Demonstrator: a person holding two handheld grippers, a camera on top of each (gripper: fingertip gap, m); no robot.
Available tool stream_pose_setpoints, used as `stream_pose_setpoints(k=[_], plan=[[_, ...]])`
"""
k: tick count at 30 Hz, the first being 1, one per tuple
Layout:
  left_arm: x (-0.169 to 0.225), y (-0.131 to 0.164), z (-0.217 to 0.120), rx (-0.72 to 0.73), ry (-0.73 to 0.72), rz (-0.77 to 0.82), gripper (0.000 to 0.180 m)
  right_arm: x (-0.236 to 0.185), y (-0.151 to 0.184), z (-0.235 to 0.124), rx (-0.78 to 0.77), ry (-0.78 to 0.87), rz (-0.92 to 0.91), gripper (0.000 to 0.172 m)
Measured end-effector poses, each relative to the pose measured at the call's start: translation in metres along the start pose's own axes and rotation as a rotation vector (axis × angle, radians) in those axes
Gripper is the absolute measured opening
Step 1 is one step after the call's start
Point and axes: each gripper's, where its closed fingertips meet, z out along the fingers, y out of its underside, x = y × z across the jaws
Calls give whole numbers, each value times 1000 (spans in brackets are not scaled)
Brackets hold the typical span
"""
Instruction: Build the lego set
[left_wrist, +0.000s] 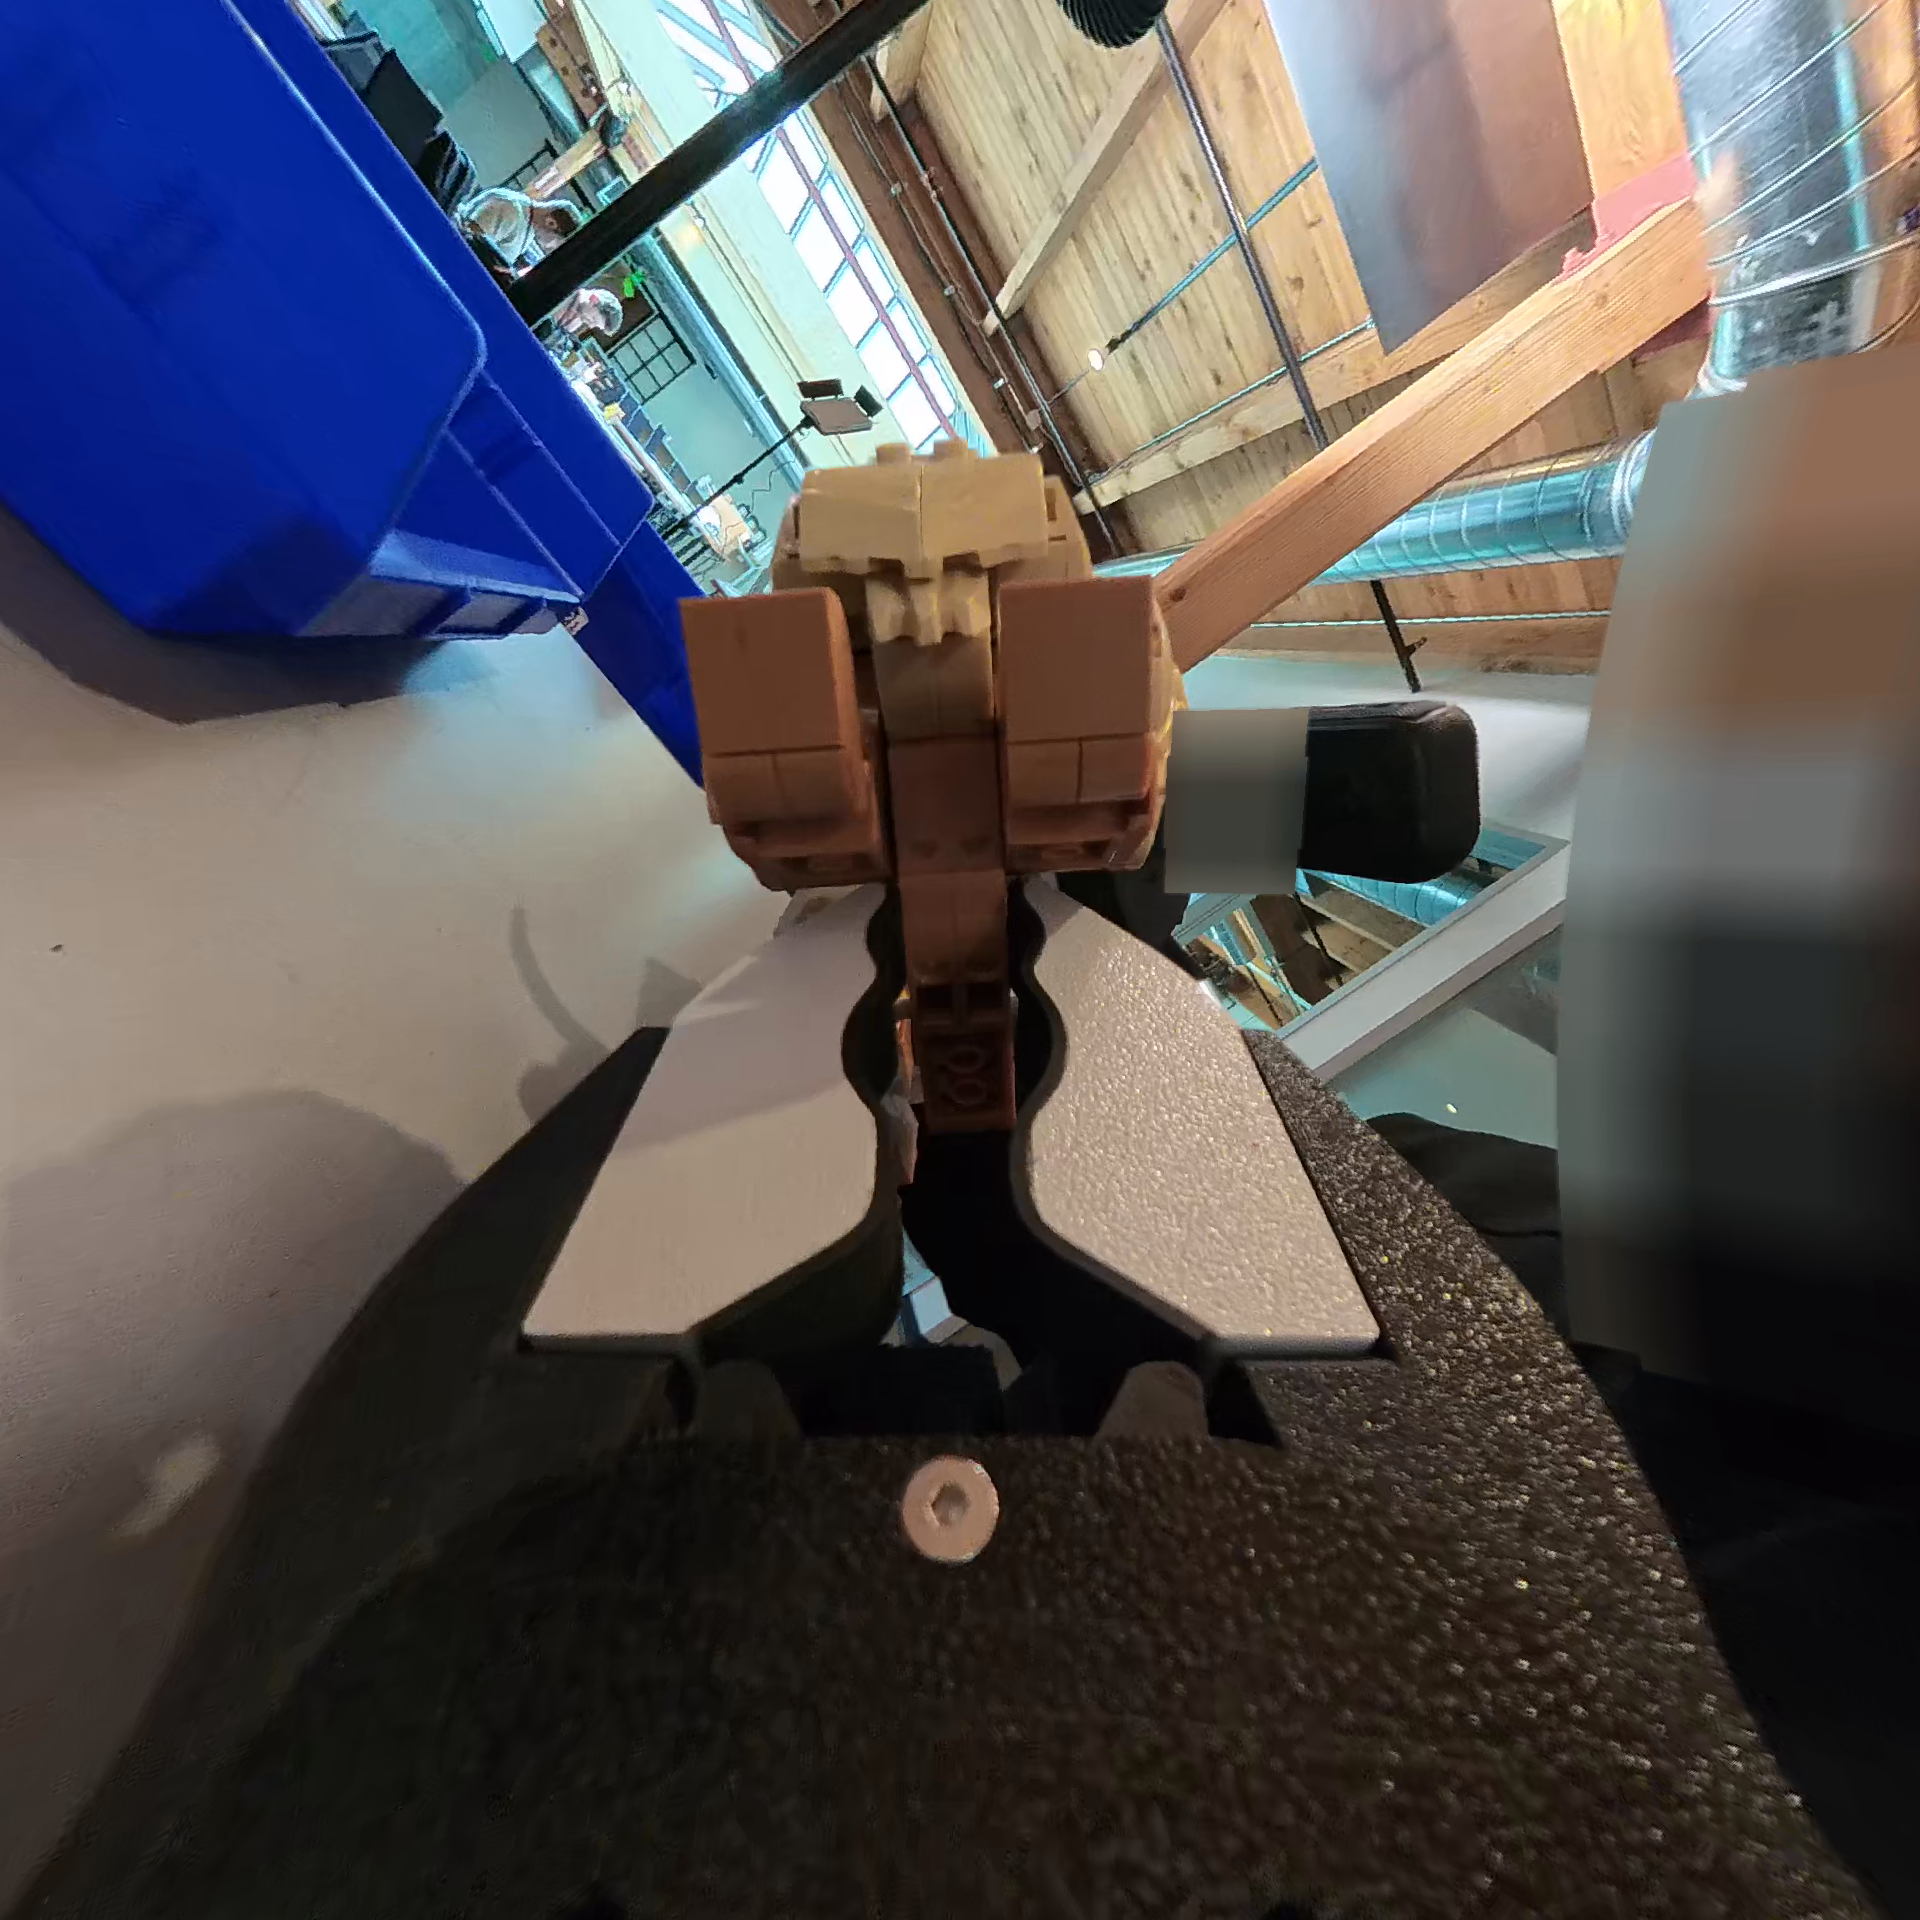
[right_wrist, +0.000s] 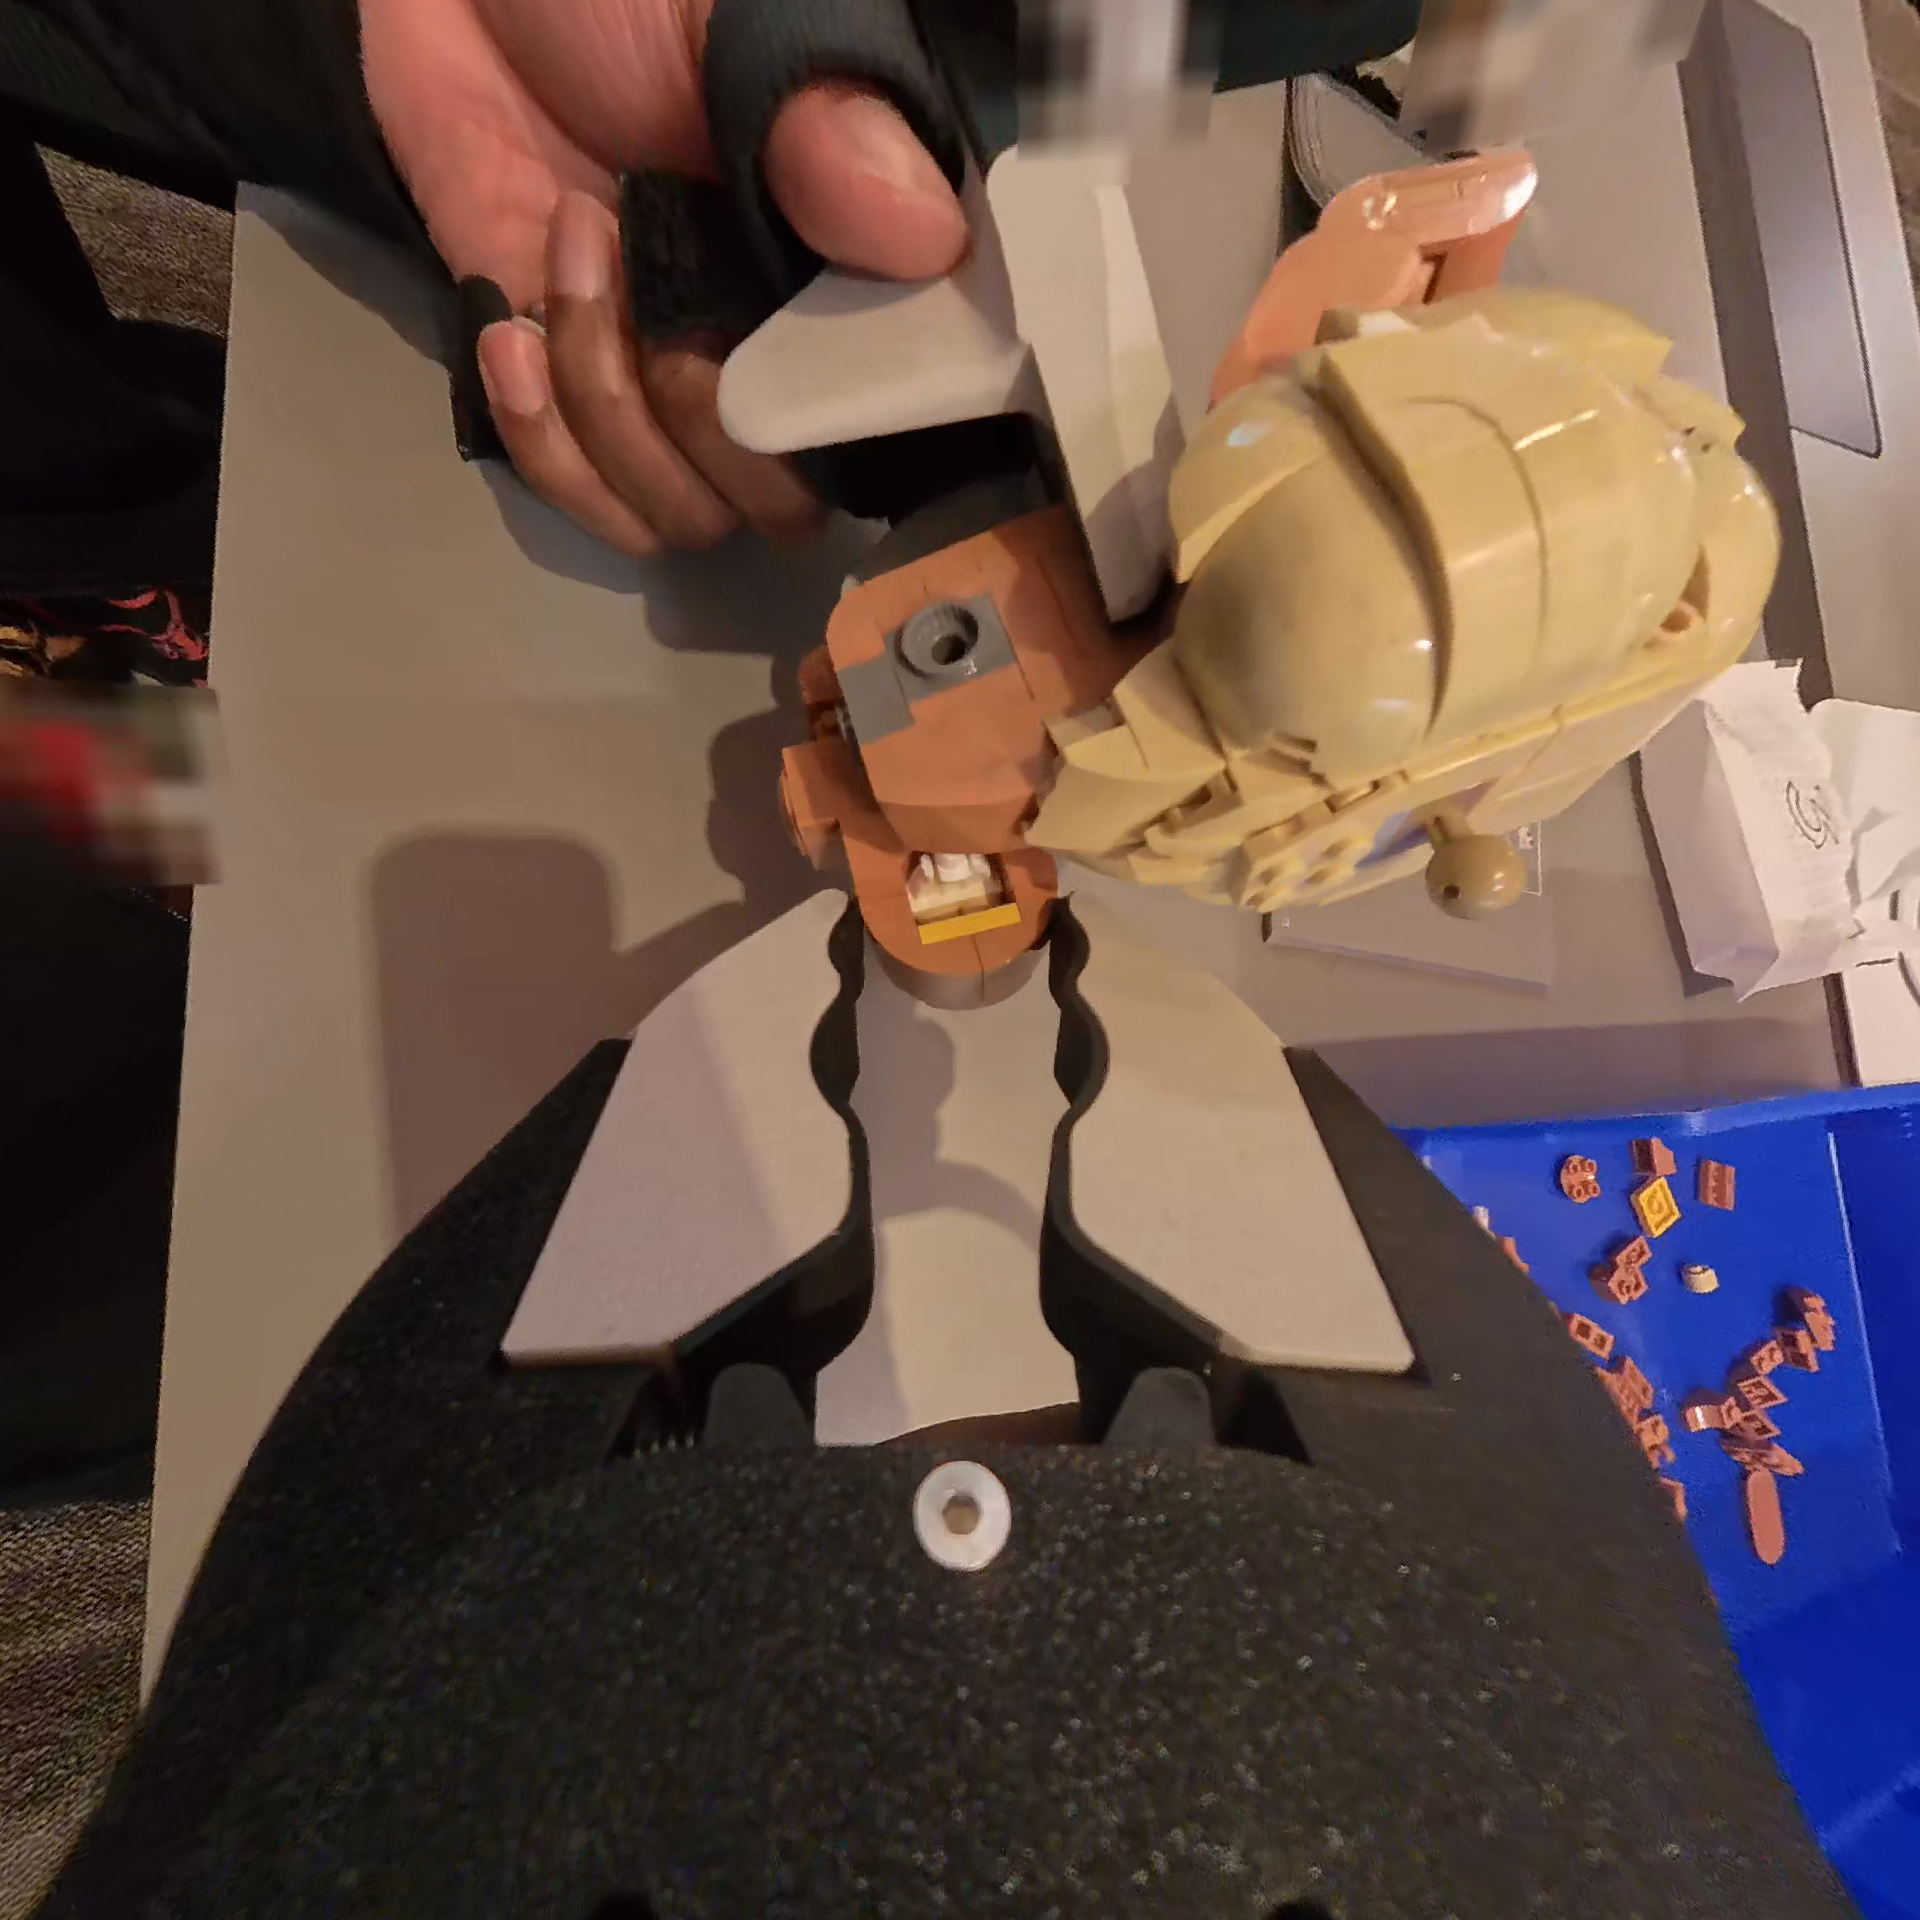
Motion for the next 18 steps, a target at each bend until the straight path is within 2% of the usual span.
stream_pose_setpoints(k=[5, 13, 18], plan=[[0, -1, -3, 11, 29, -70, 18, -1, -7, -2, 66, -36, 10, 34], [-5, 6, -5, -60, -11, -124, 18, -5, -4, 4, 71, -120, 12, 33], [-3, 3, -7, -32, 21, -140, 18, -1, -8, 4, 114, -125, 35, 33]])
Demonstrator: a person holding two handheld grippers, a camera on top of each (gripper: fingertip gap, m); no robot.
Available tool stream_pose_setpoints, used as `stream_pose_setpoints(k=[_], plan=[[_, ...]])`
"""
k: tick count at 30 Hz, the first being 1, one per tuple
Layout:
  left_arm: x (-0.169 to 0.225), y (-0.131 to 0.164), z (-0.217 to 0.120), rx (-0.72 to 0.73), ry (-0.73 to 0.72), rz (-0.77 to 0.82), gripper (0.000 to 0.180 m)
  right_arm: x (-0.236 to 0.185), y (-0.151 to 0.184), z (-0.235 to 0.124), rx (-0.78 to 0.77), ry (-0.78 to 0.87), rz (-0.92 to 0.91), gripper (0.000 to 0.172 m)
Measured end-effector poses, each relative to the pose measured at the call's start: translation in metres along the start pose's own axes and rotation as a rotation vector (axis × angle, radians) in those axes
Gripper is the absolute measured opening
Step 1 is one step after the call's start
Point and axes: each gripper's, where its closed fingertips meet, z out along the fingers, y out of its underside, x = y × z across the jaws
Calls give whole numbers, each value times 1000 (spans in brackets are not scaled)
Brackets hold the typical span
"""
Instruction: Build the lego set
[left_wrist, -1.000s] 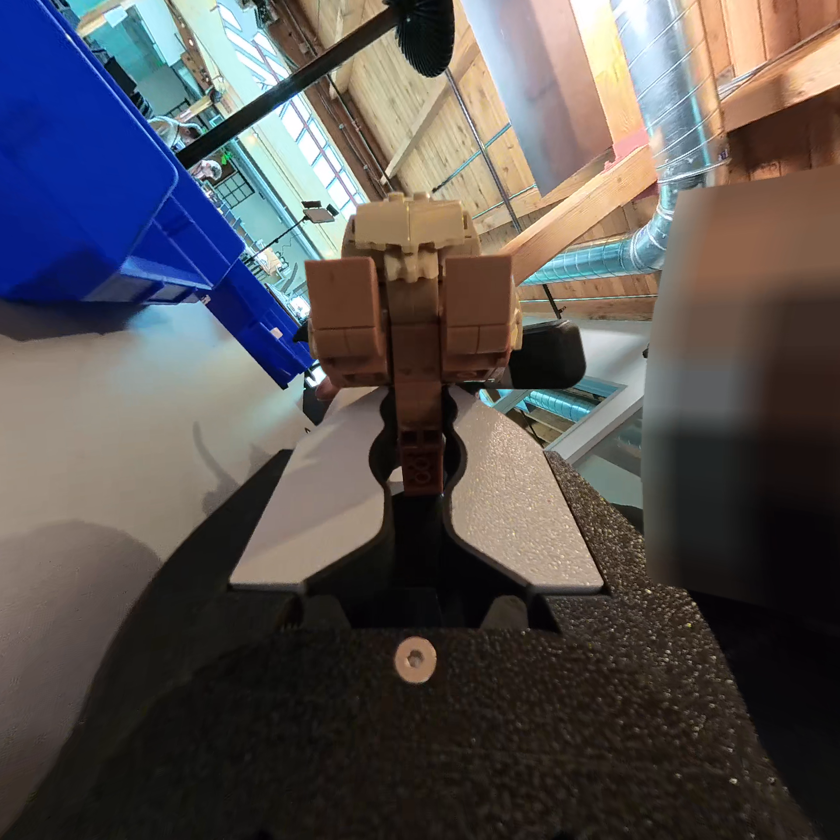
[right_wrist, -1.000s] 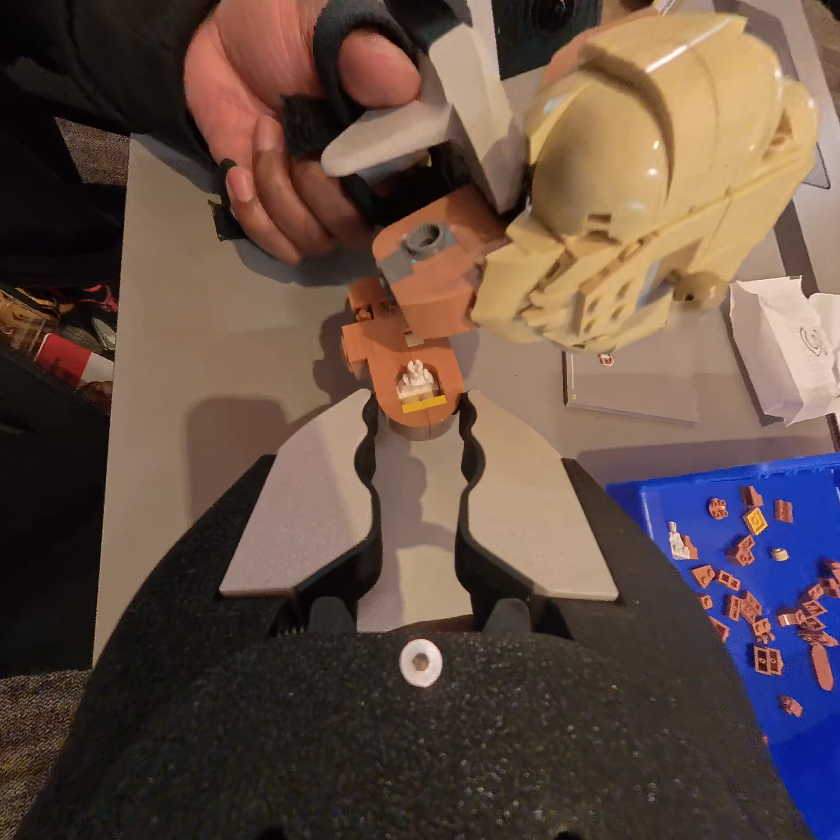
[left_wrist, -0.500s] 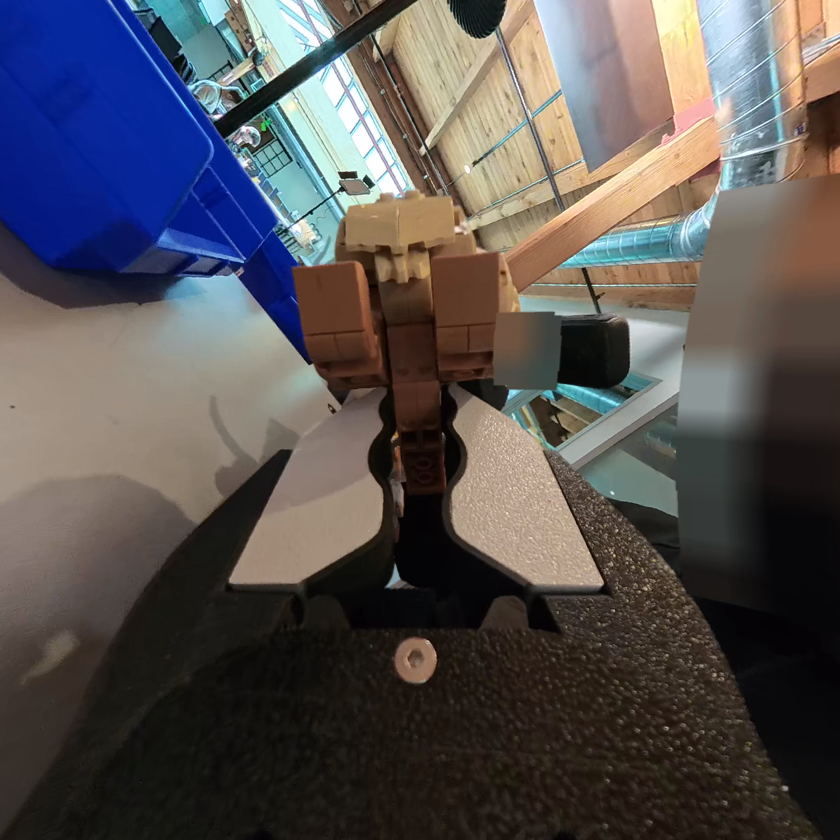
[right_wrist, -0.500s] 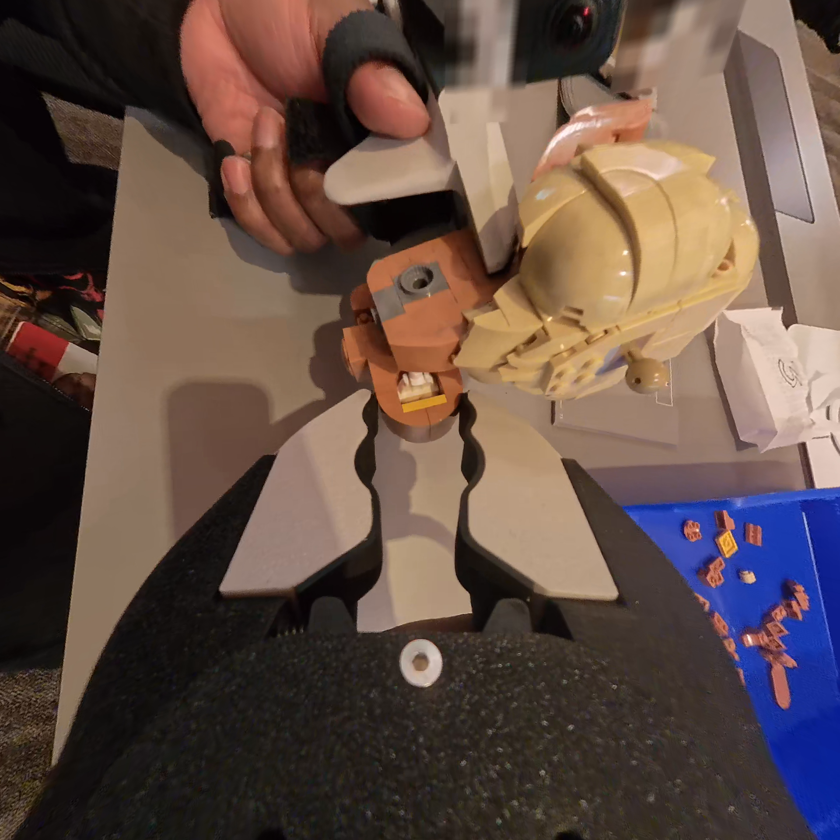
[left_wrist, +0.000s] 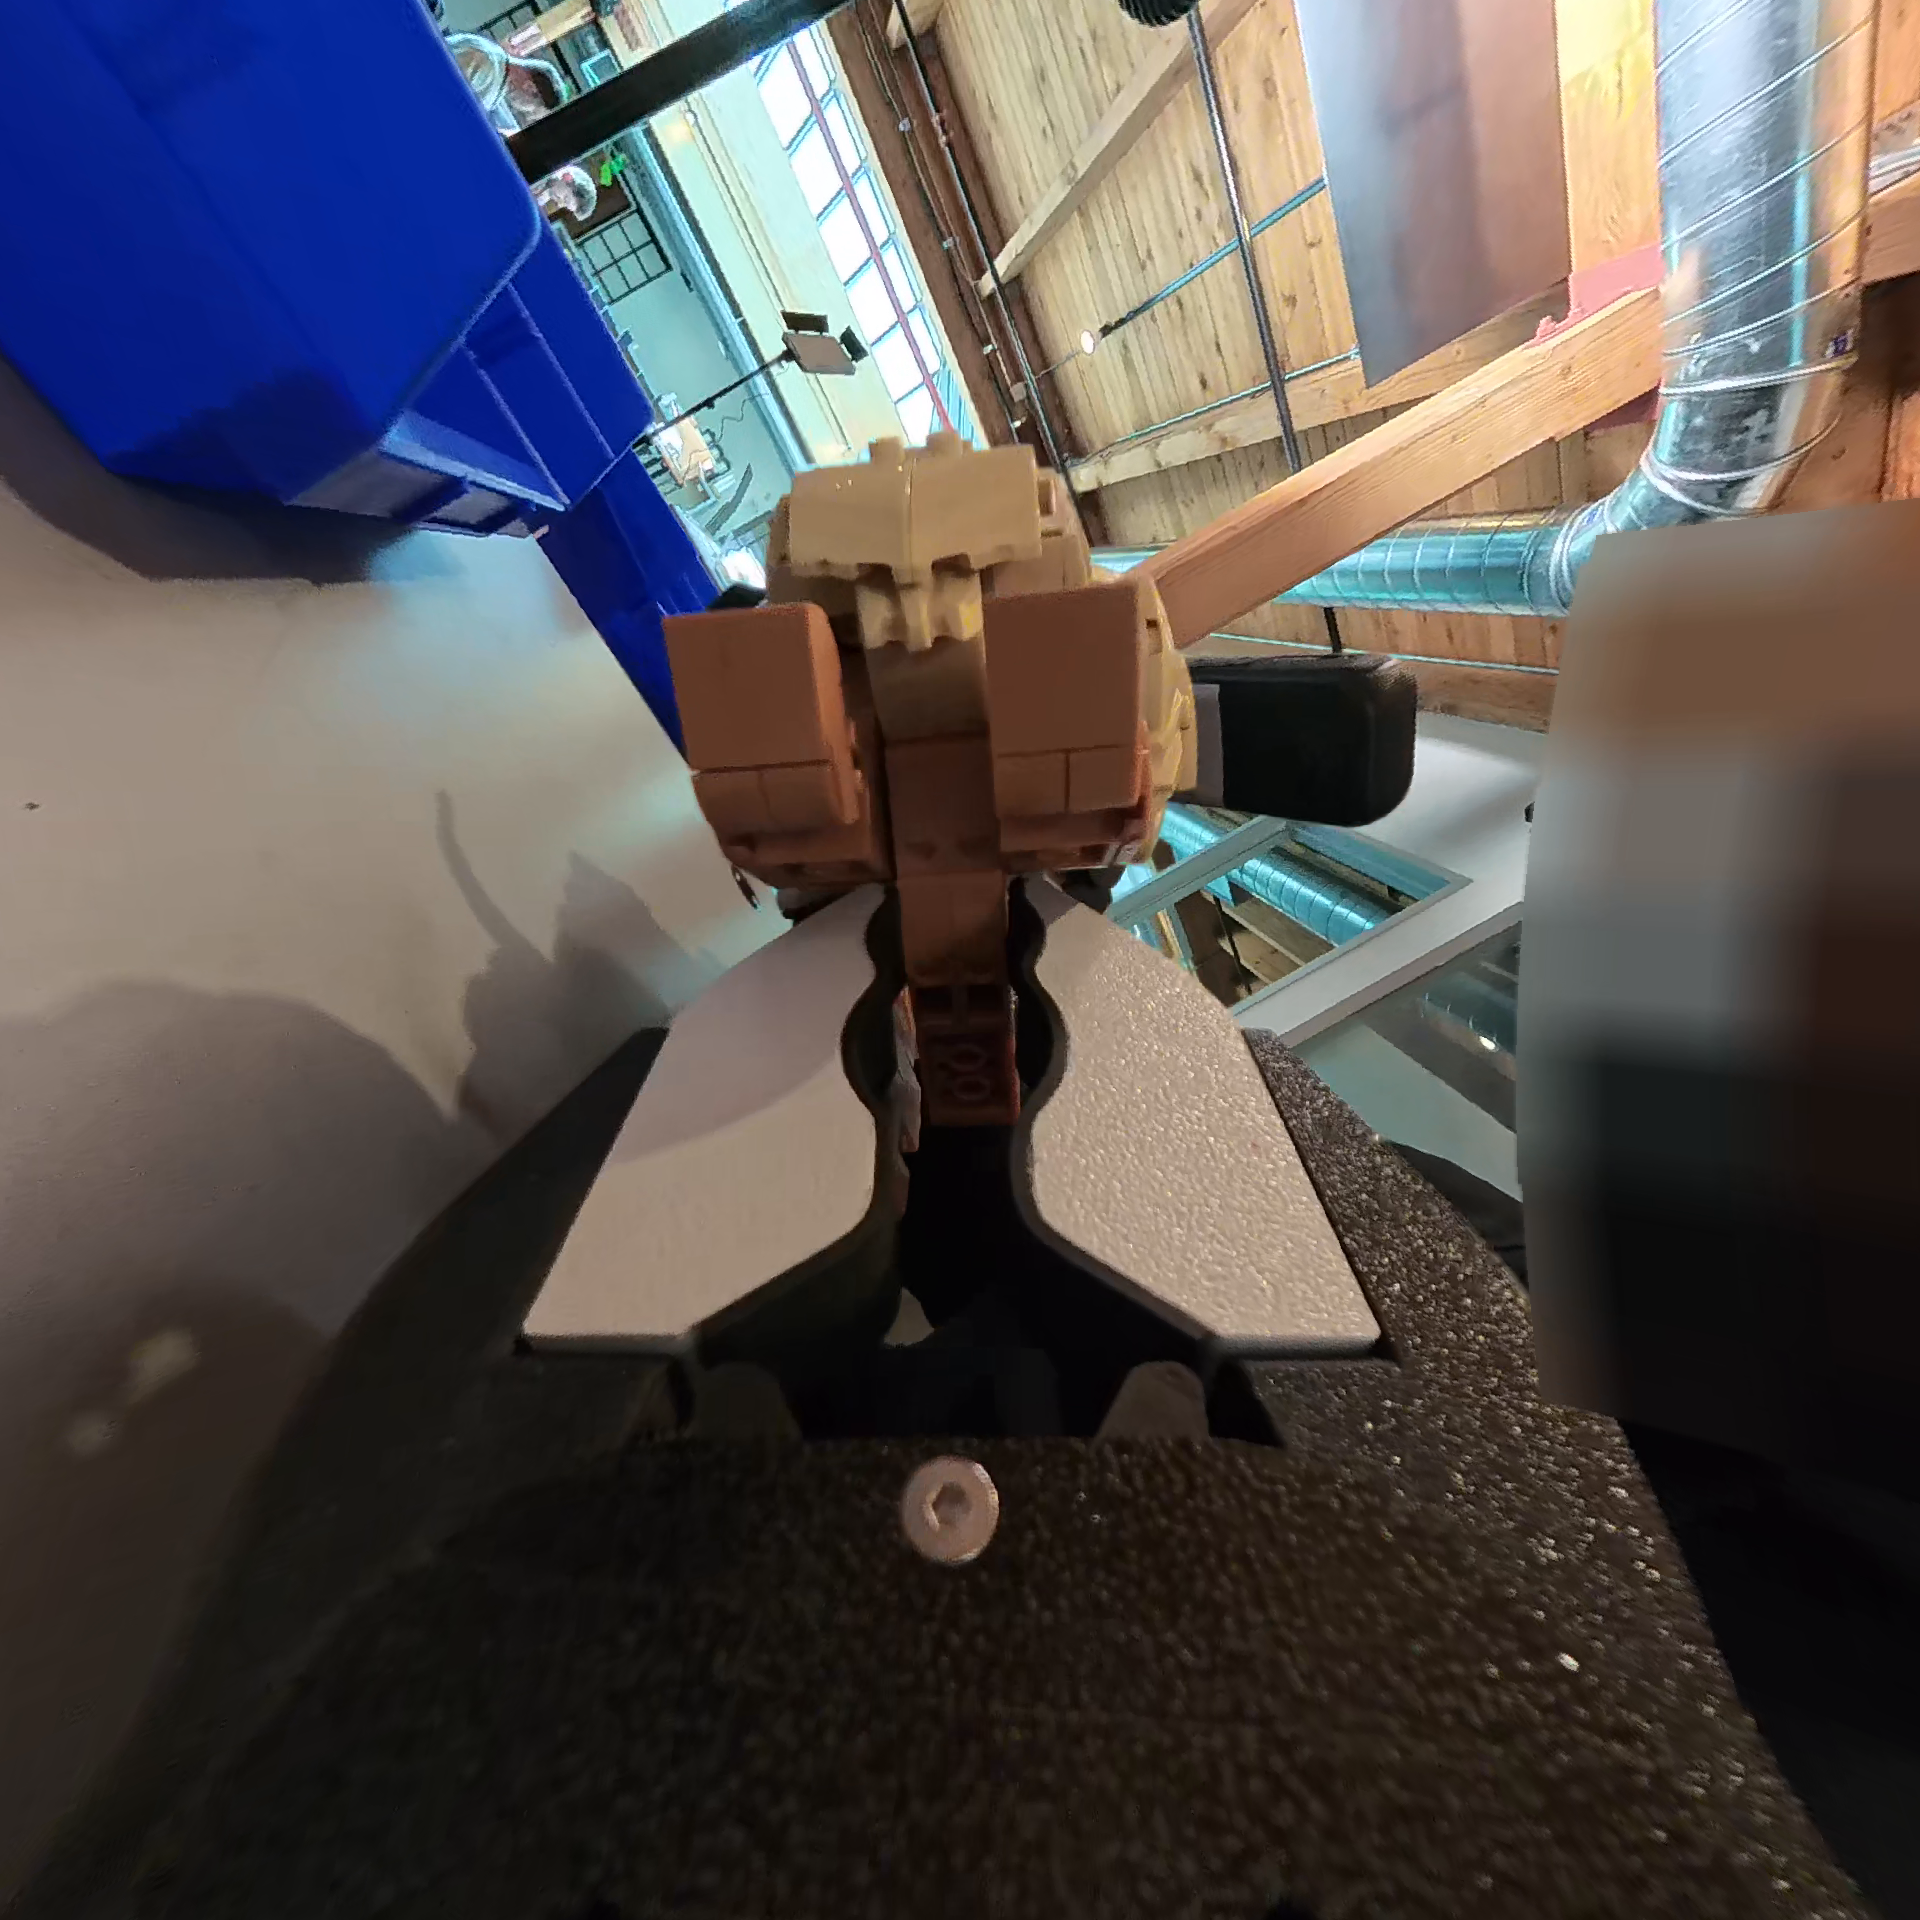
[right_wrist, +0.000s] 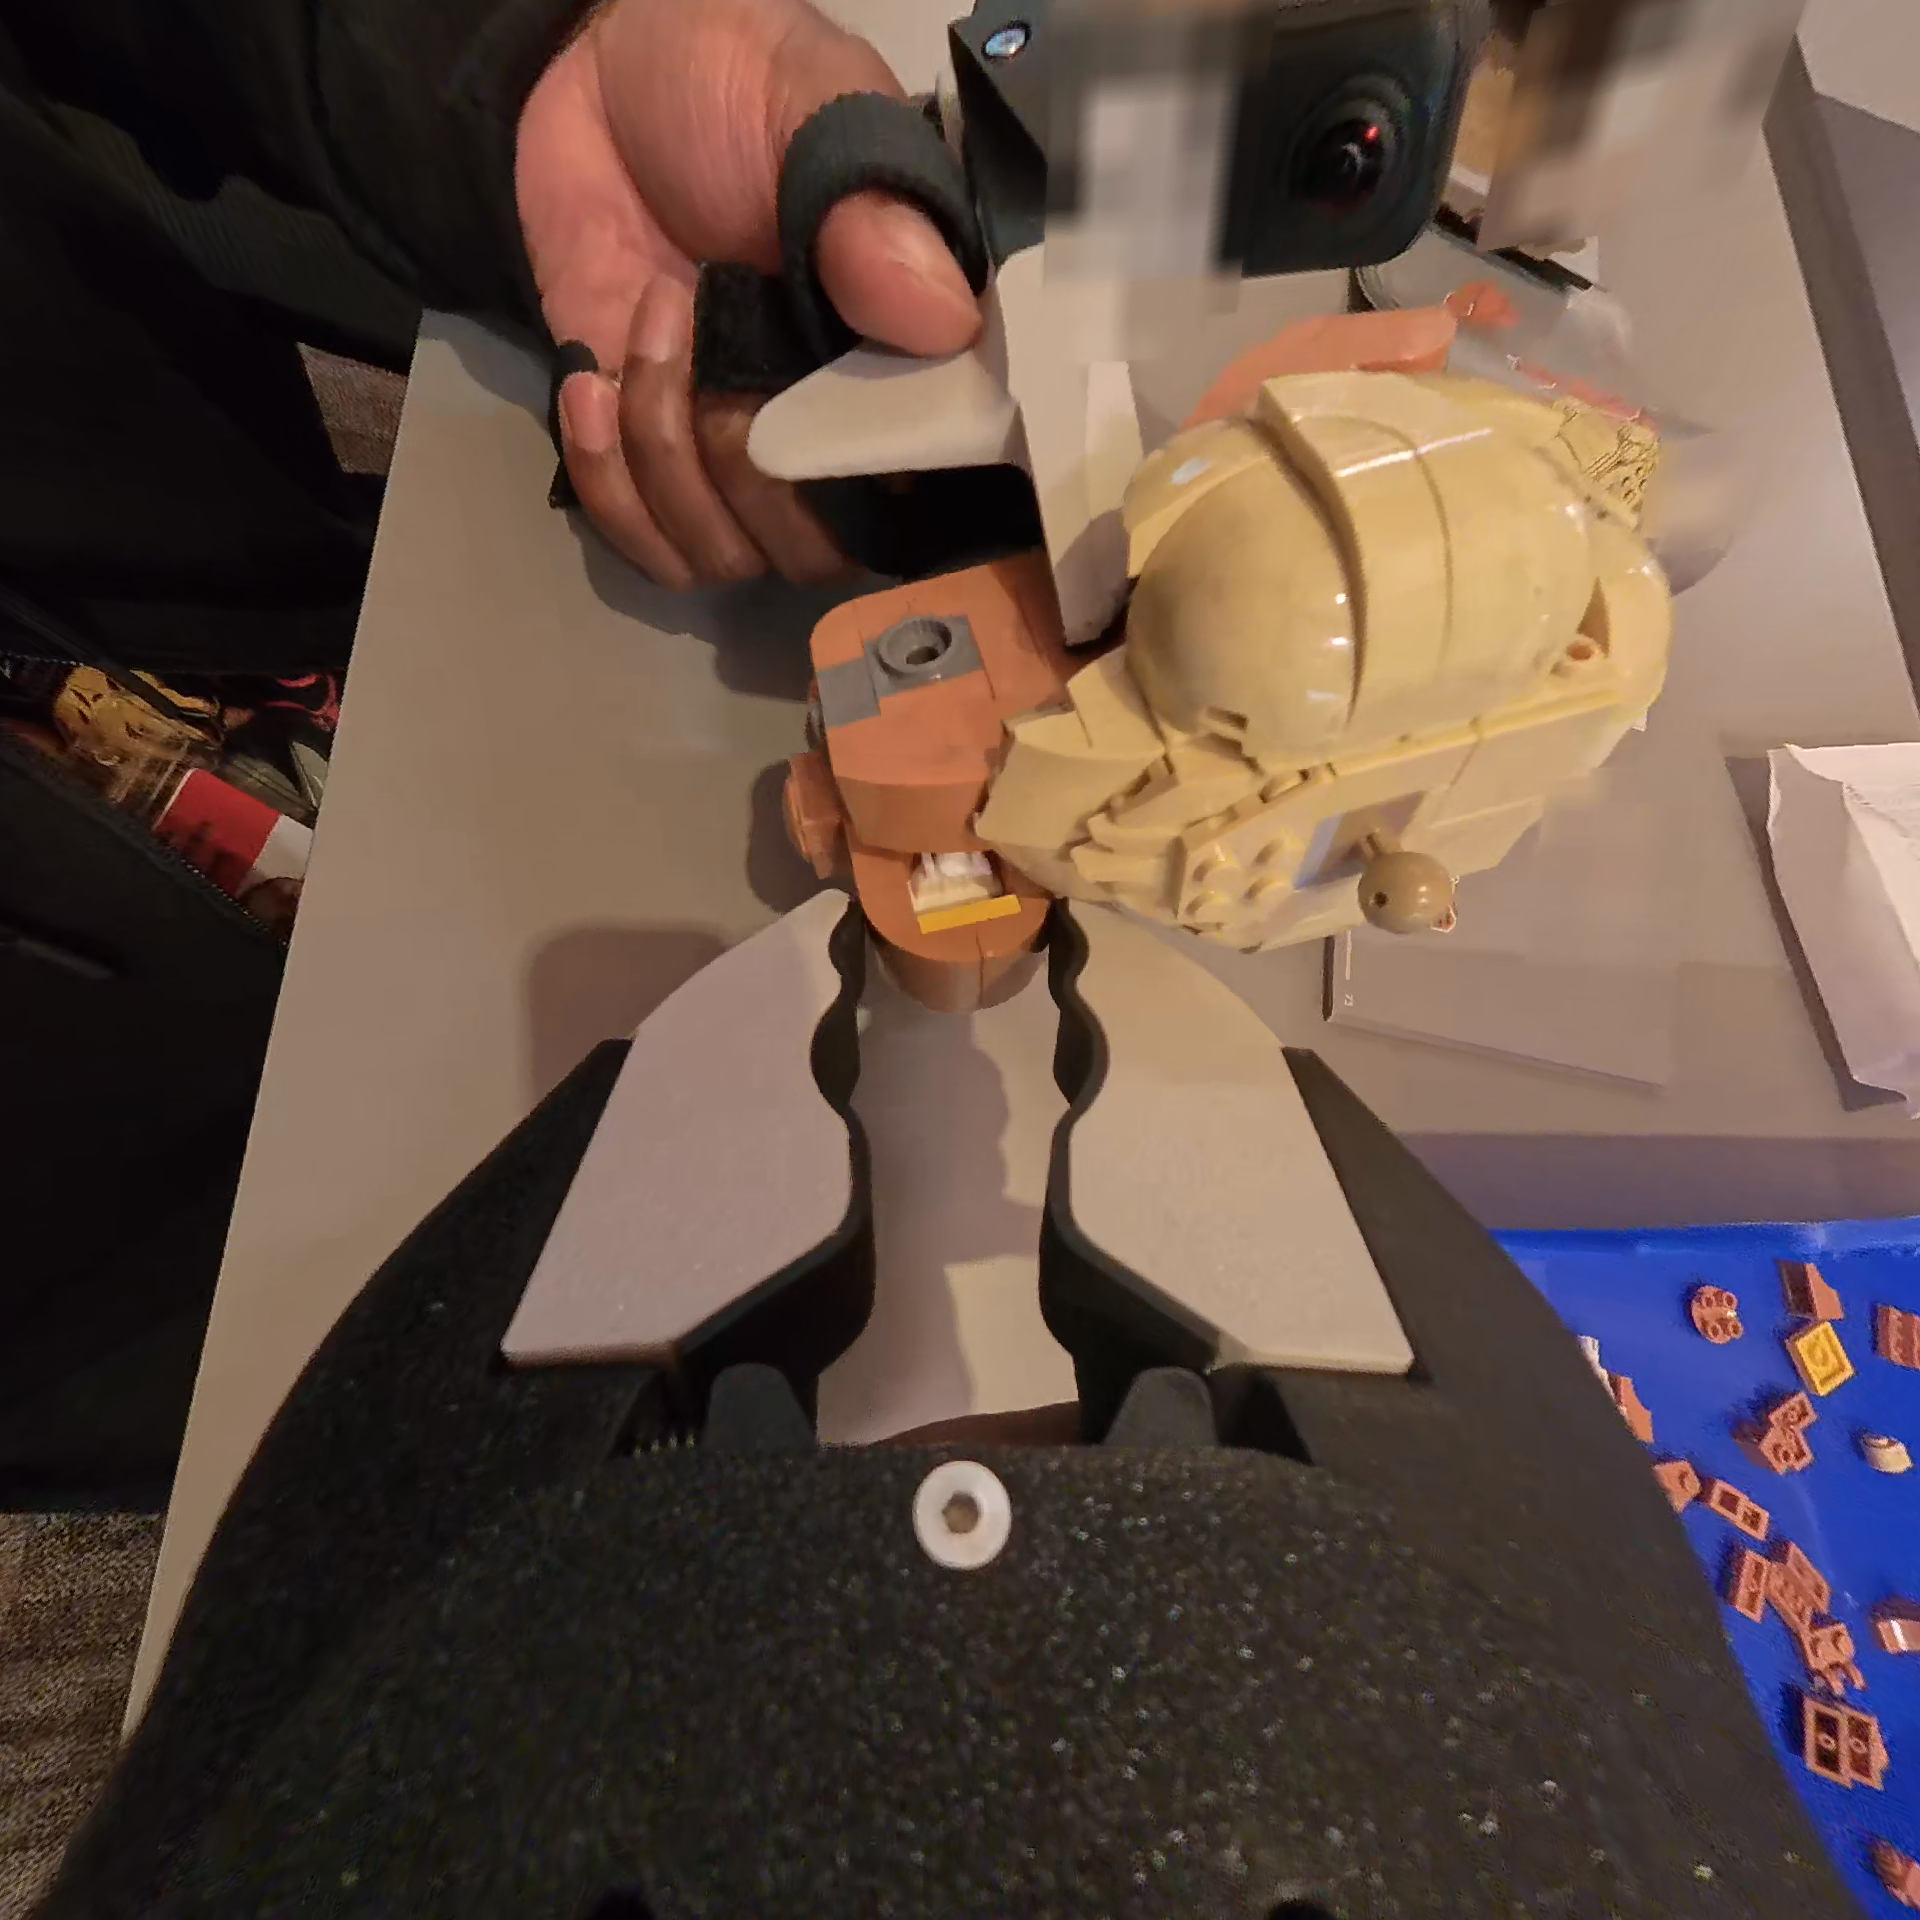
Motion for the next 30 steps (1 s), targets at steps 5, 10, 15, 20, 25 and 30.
stream_pose_setpoints(k=[5, 10, 15, 20, 25, 30], plan=[[-1, 1, -1, 11, 19, -26, 18, -2, -1, 0, 51, -23, 24, 33], [7, -3, -1, 48, 86, -11, 17, -8, -4, -3, 109, -75, 36, 33], [10, -18, -8, 166, 95, 16, 17, -27, 15, 1, 73, -167, 66, 33], [5, -20, -7, 225, 80, -4, 18, -47, 43, 15, -18, -310, 130, 33], [0, -13, 0, 215, 64, -49, 18, -52, 48, 17, -32, -426, 160, 33], [-1, -9, 2, 213, 53, -52, 18, -48, 55, 24, -52, -453, 205, 33]])
